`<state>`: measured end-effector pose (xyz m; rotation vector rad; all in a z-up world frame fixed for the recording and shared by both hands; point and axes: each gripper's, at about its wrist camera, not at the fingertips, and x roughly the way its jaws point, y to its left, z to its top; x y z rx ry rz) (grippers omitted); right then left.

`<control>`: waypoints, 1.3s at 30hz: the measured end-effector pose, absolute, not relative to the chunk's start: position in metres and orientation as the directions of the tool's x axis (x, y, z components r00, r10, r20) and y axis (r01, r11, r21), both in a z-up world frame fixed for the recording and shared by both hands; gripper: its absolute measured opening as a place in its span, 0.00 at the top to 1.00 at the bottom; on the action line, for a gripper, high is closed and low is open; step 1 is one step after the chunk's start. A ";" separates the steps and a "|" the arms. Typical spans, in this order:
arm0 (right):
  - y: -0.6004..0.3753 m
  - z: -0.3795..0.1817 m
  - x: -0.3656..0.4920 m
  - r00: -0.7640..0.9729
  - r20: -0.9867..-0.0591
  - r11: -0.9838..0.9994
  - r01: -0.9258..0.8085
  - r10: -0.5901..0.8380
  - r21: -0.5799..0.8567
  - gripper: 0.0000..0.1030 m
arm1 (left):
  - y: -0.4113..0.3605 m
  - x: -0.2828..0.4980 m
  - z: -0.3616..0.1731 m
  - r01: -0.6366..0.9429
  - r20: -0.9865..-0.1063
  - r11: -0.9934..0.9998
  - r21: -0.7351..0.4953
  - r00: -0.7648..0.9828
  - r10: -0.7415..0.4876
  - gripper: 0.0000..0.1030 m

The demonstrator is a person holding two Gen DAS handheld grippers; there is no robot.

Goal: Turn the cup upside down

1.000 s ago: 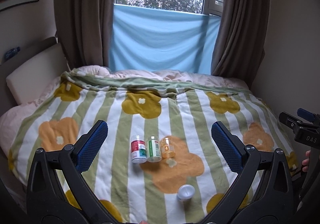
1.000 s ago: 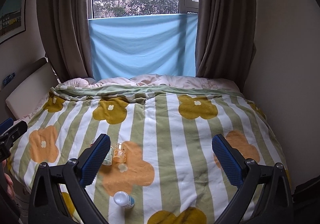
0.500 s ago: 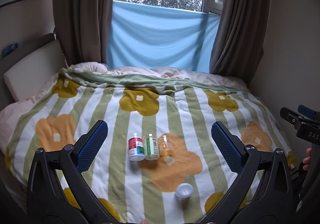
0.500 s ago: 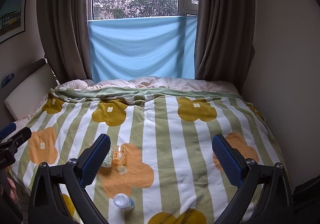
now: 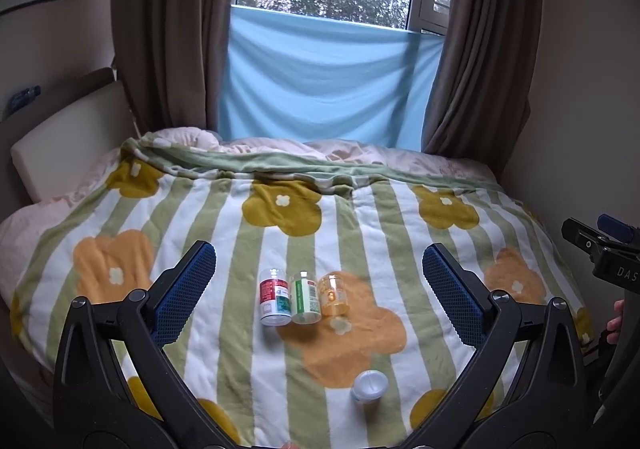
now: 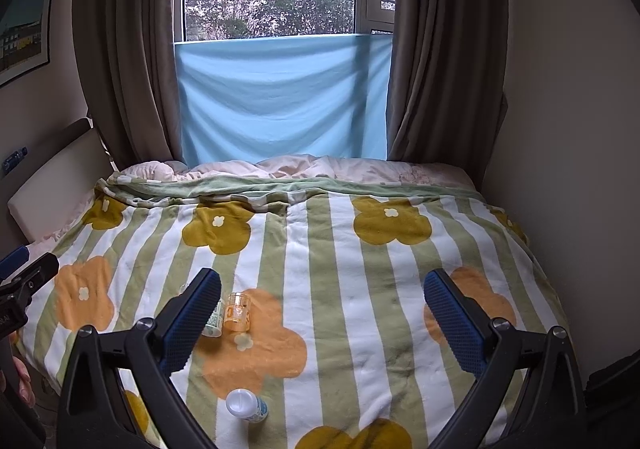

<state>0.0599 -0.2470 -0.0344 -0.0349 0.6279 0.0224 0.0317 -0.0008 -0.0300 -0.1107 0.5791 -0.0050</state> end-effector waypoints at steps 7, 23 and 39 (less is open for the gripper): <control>-0.247 -0.034 0.060 0.809 -0.588 0.999 -0.032 0.011 -0.025 0.02 | -0.001 0.031 -0.029 -0.024 -0.543 0.994 -0.105 0.839 -0.037 0.00; -0.249 -0.033 0.059 0.811 -0.586 0.999 -0.031 0.013 -0.022 0.02 | -0.001 0.028 -0.027 -0.023 -0.540 0.994 -0.103 0.841 -0.037 0.00; -0.254 -0.032 0.062 0.798 -0.602 1.000 -0.023 0.008 -0.017 0.02 | -0.006 0.022 -0.011 -0.057 -0.464 0.998 -0.028 0.885 0.037 0.00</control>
